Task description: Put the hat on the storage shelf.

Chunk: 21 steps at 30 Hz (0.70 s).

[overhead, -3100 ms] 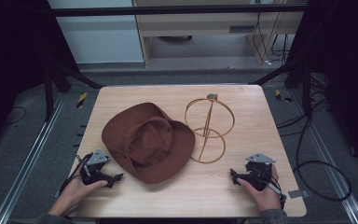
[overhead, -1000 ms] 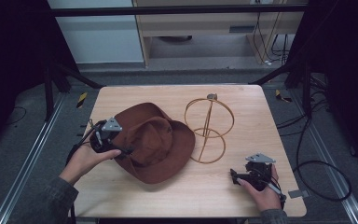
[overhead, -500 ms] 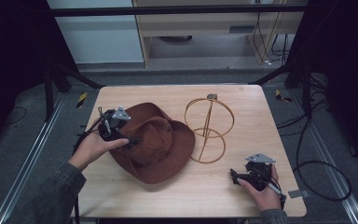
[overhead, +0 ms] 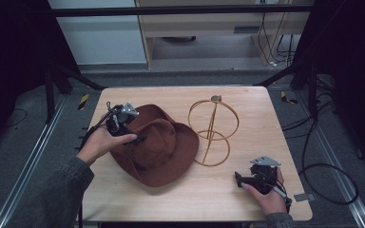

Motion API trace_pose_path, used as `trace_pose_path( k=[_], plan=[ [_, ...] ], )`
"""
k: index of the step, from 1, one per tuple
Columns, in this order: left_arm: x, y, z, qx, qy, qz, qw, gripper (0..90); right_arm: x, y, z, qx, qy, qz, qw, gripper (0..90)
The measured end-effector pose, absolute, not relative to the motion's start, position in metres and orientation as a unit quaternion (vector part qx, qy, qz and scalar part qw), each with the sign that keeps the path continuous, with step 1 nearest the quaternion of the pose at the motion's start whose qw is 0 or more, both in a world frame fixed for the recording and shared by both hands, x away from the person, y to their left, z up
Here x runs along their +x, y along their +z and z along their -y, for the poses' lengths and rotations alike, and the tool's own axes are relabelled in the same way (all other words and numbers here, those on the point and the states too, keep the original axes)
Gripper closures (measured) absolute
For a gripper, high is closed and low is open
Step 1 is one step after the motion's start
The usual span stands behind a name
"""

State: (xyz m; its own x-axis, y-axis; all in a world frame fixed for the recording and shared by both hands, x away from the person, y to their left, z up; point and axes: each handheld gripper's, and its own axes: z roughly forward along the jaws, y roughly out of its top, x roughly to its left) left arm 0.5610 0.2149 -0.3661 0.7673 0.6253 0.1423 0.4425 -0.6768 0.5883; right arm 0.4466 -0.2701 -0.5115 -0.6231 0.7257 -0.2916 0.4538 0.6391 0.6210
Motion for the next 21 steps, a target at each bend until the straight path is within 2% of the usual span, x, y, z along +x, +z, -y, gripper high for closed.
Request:
trace_pose_path(
  k=[13,17,21],
  plan=[
    [0.577,-0.374,-0.201,0.907,0.159,-0.298,0.25,11.4,0.447,-0.512,0.27,0.341,0.253,-0.865,0.269,0.5],
    [0.583,-0.38,-0.196,0.913,0.154,-0.297,0.235,15.3,0.447,-0.512,0.27,0.341,0.253,-0.865,0.269,0.5],
    [0.589,-0.386,-0.193,0.915,0.147,-0.3,0.224,23.9,0.447,-0.512,0.27,0.341,0.253,-0.865,0.269,0.5]
  ],
)
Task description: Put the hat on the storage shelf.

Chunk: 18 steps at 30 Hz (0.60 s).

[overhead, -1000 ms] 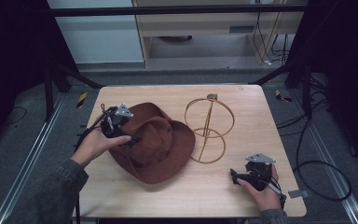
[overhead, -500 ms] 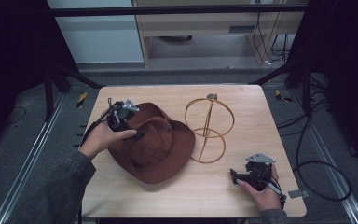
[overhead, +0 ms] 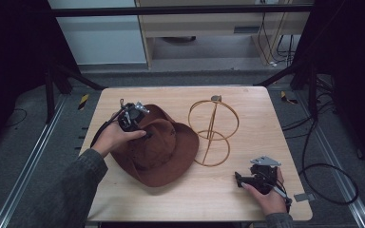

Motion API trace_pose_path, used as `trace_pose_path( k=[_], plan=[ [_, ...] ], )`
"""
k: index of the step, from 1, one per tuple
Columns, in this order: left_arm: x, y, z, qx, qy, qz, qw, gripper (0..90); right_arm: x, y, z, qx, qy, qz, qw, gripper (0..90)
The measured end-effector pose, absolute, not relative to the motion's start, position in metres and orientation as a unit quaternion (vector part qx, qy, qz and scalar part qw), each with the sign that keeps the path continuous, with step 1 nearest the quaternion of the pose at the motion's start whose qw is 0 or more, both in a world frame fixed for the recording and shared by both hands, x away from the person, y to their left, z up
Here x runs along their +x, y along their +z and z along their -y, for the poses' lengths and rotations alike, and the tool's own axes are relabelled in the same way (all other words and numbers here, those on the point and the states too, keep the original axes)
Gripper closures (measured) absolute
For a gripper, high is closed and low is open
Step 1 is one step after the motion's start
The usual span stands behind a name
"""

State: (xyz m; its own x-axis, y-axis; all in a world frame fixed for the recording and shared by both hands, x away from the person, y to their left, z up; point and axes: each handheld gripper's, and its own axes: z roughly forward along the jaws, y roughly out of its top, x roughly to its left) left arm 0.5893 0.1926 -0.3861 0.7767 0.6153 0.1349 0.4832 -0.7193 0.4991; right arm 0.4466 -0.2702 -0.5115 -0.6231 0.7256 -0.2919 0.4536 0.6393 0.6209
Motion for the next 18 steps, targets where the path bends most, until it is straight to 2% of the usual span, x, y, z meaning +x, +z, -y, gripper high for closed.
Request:
trace_pose_path(
  k=[8,9,10,16,18],
  plan=[
    [0.595,-0.395,-0.187,0.92,0.138,-0.3,0.209,45.6,0.447,-0.512,0.27,0.341,0.253,-0.865,0.269,0.5],
    [0.596,-0.396,-0.186,0.919,0.135,-0.303,0.212,45.6,0.447,-0.512,0.27,0.341,0.253,-0.865,0.269,0.5],
    [0.597,-0.396,-0.186,0.921,0.128,-0.302,0.21,52.3,0.447,-0.512,0.27,0.341,0.253,-0.865,0.269,0.5],
    [0.599,-0.4,-0.184,0.926,0.111,-0.304,0.196,78.9,0.447,-0.512,0.27,0.341,0.253,-0.864,0.269,0.5],
    [0.599,-0.398,-0.185,0.925,0.105,-0.308,0.198,85.0,0.447,-0.512,0.27,0.341,0.253,-0.865,0.269,0.5]
  ],
)
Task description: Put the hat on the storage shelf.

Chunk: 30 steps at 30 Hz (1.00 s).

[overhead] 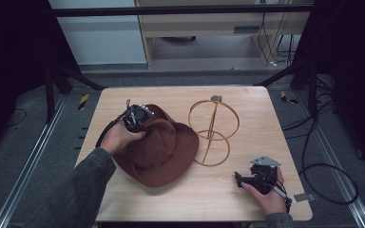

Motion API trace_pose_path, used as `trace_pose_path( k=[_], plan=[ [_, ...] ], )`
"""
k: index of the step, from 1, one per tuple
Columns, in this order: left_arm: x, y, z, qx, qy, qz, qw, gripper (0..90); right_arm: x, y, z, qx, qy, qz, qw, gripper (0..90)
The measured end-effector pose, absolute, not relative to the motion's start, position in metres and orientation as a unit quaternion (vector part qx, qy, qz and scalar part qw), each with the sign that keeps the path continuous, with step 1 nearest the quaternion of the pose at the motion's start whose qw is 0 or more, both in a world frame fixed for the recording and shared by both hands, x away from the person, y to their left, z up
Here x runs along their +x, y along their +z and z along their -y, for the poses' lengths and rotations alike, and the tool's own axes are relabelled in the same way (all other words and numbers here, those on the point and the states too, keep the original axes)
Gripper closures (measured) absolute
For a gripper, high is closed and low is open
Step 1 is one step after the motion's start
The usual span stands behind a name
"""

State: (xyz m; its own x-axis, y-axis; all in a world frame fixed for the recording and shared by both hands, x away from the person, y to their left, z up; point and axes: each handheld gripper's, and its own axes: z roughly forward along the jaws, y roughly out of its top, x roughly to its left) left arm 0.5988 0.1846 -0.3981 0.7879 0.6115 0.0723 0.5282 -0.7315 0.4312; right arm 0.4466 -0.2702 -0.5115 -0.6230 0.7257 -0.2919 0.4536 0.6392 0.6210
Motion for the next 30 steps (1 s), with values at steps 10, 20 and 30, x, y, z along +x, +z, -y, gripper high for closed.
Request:
trace_pose_path(
  k=[10,20,30],
  plan=[
    [0.588,-0.381,-0.194,0.916,0.112,-0.308,0.233,88.7,0.447,-0.512,0.27,0.341,0.254,-0.865,0.268,0.5],
    [0.566,-0.352,-0.213,0.901,0.139,-0.312,0.268,88.6,0.447,-0.512,0.27,0.341,0.252,-0.865,0.269,0.5],
    [0.546,-0.32,-0.235,0.893,0.158,-0.307,0.29,88.7,0.447,-0.512,0.271,0.341,0.254,-0.864,0.268,0.5]
  ],
)
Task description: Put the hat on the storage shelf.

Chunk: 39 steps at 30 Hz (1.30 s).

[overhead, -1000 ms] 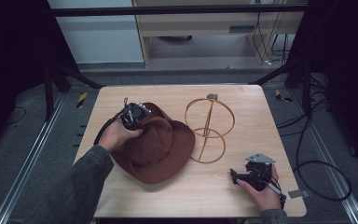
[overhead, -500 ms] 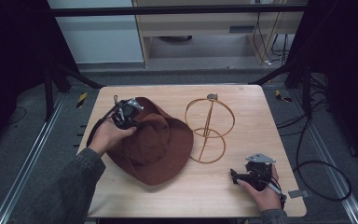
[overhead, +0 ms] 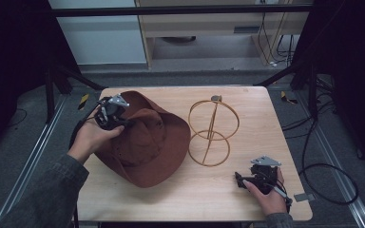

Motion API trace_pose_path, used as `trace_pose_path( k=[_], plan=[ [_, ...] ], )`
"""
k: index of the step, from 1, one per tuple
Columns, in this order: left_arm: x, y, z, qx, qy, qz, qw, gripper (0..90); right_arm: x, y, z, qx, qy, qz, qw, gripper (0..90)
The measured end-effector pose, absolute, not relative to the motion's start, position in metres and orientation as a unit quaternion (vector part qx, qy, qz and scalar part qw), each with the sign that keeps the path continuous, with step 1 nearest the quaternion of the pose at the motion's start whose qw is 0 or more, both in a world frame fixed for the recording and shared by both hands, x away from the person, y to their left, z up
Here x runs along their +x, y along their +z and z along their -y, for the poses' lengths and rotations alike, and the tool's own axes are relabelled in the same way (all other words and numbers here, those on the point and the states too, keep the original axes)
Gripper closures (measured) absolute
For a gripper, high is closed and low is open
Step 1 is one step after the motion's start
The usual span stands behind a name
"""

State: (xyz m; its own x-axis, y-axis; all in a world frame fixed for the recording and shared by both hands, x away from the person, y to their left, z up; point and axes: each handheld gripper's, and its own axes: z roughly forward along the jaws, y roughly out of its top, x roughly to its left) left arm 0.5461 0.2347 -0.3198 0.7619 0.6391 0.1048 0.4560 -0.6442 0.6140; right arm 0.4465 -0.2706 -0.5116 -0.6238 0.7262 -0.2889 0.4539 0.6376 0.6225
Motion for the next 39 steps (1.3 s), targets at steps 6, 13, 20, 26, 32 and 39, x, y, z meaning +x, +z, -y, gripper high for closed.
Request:
trace_pose_path(
  k=[6,13,20,26,32,39],
  plan=[
    [0.532,-0.304,-0.247,0.886,0.171,-0.306,0.303,88.7,0.447,-0.512,0.271,0.341,0.254,-0.865,0.268,0.5],
    [0.52,-0.287,-0.26,0.88,0.181,-0.303,0.316,88.7,0.447,-0.512,0.271,0.341,0.254,-0.865,0.268,0.5],
    [0.509,-0.269,-0.267,0.878,0.188,-0.293,0.328,88.7,0.447,-0.512,0.271,0.341,0.254,-0.865,0.268,0.5],
    [0.503,-0.254,-0.271,0.873,0.197,-0.289,0.339,88.8,0.447,-0.512,0.271,0.341,0.254,-0.864,0.268,0.5],
    [0.497,-0.245,-0.277,0.868,0.199,-0.29,0.349,88.7,0.447,-0.512,0.271,0.34,0.254,-0.865,0.268,0.5],
    [0.493,-0.228,-0.278,0.862,0.203,-0.285,0.366,88.7,0.447,-0.512,0.271,0.341,0.254,-0.865,0.268,0.5]
  ],
)
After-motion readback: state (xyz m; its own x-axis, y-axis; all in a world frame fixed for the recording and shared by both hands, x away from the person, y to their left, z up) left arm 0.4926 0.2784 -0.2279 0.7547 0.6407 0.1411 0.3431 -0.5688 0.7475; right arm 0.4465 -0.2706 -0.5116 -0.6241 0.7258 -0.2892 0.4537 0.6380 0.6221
